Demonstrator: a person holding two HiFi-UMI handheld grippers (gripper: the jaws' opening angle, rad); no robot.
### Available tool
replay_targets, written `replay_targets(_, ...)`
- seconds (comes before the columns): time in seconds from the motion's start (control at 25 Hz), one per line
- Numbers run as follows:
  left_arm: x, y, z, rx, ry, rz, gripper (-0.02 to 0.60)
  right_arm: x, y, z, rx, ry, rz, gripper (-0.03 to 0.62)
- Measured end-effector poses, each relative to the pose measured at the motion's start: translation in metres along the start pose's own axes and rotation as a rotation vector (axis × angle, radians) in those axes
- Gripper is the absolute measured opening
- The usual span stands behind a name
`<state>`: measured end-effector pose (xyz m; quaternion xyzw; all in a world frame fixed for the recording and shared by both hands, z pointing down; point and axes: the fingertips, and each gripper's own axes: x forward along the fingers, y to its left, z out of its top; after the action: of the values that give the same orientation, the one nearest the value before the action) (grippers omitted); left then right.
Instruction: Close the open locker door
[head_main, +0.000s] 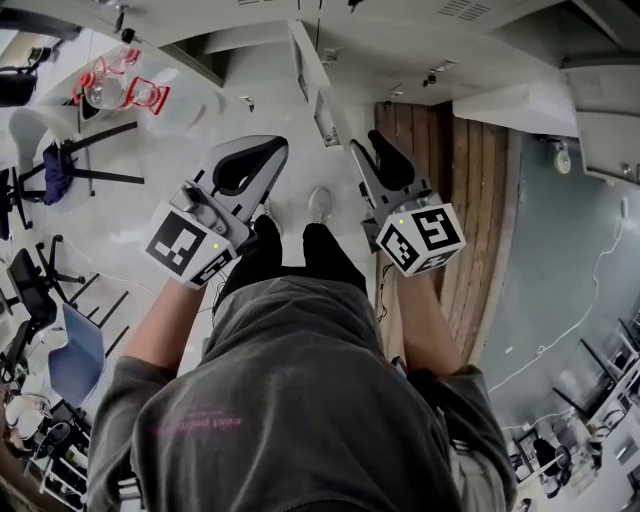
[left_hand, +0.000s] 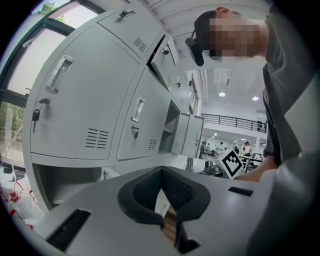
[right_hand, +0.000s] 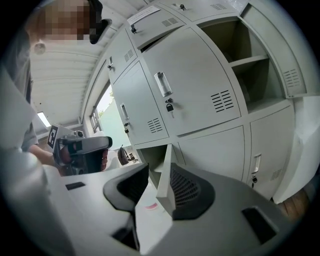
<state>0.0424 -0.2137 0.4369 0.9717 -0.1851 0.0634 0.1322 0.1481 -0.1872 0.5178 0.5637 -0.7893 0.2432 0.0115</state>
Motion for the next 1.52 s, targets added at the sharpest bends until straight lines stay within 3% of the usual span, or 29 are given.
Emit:
replay_targets(0.48,-0.005,0.003,-0.024,-0.032,0.025,0.071,0.014,0.016,-0.005,-0.042,0.030,0.090,0.069,0.130)
replay_targets(0.88,-0.021,0.012,-0.039,-0.064,0.017,0.127,0.015,0.021,-0.005,-0.055,0.027,0.120,0.076,0.120)
replay_targets(1.52,-0.080,0.048,-0.044,-0.103,-0.028,0.182,0.015,0.048,0.047,-0.068,0.014,0.187,0.098,0.132)
